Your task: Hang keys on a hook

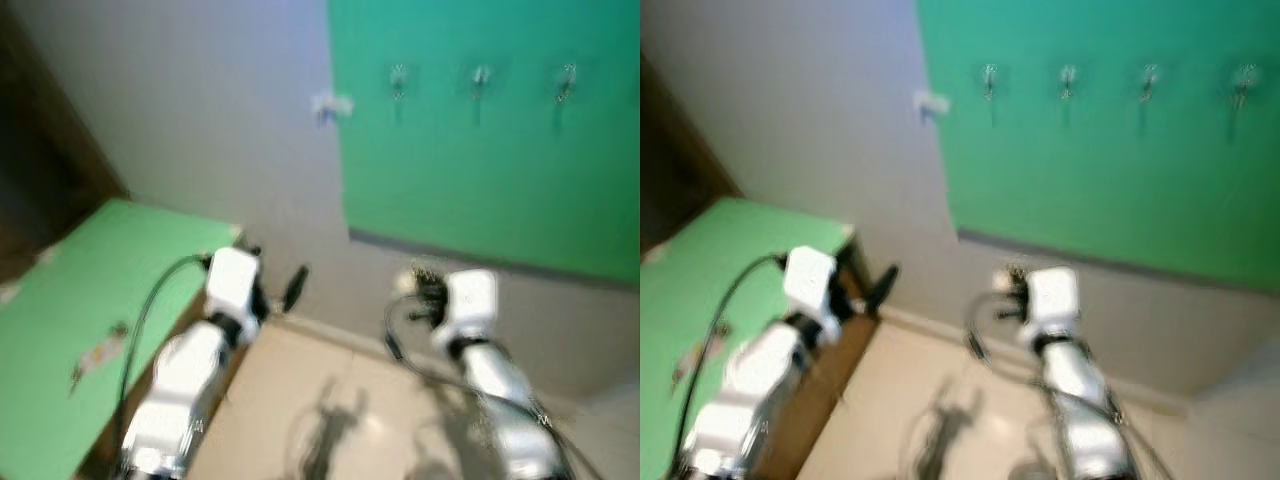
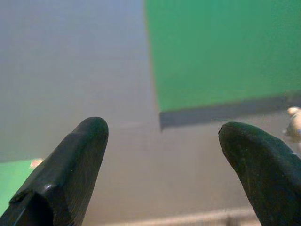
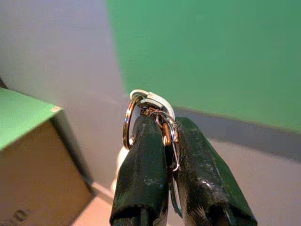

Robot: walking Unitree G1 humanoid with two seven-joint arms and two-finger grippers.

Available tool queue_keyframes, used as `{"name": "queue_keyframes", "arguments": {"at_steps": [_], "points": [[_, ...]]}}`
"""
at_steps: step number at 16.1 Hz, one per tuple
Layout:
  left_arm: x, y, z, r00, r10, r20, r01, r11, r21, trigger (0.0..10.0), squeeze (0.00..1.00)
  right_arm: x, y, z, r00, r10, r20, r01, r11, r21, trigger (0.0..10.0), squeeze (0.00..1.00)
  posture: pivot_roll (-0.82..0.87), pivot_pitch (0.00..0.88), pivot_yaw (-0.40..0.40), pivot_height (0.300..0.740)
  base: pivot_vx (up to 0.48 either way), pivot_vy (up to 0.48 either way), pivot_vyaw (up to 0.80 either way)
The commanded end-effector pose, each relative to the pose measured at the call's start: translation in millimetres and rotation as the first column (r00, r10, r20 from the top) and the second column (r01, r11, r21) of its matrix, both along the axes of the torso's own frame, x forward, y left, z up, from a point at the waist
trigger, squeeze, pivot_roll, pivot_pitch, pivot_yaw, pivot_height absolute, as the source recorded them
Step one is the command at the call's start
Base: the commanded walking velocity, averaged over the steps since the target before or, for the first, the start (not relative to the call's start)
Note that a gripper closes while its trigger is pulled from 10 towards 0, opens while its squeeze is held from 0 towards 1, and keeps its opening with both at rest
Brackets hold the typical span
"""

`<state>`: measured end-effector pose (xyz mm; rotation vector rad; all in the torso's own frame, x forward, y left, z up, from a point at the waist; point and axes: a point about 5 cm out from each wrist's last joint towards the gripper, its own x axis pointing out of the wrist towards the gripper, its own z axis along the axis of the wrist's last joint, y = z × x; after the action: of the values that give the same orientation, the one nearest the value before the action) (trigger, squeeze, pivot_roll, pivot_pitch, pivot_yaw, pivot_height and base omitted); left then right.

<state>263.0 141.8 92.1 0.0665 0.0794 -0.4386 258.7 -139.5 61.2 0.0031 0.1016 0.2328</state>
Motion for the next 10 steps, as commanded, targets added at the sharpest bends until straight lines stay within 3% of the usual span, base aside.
{"name": "queue_keyframes", "arguments": {"at_steps": [1,3,6,9,10], "points": [[4.6,-3.2,7.0,0.999,-0.021,0.028,0.021,1.0,0.006,10.0,0.0,3.9,-4.5,3.4,1.0,-0.007,0.006,0.007,1.0,-0.018,0.0,0.0,-0.26,0.019,0.166,0.74,0.0,0.0,-0.73],[5.3,-4.0,5.9,0.999,-0.029,0.021,0.028,1.0,0.008,10.0,0.0,5.4,-3.5,3.8,1.0,-0.007,0.006,0.007,1.0,-0.02,0.0,0.0,-0.27,0.02,0.171,0.74,0.0,0.0,-0.73],[6.1,-8.2,4.4,0.999,-0.041,0.028,0.041,0.999,0.031,10.0,0.0,5.0,-5.6,5.7,0.999,-0.011,0.031,0.013,0.999,-0.051,0.0,0.0,-0.27,0.027,0.175,0.74,0.0,0.0,0.0],[5.0,-11.9,7.2,0.998,-0.057,0.033,0.057,0.998,-0.006,10.0,0.0,4.6,-6.4,7.4,0.999,-0.007,0.048,0.01,0.998,-0.058,0.0,0.0,-0.27,0.031,0.175,0.74,0.0,0.0,0.0],[4.3,-15.0,10.9,0.996,-0.068,0.054,0.069,0.997,-0.024,10.0,0.0,4.8,-6.7,7.6,0.999,-0.005,0.049,0.008,0.998,-0.062,0.0,0.0,-0.27,0.031,0.175,0.74,0.454,0.0,0.0]]}}
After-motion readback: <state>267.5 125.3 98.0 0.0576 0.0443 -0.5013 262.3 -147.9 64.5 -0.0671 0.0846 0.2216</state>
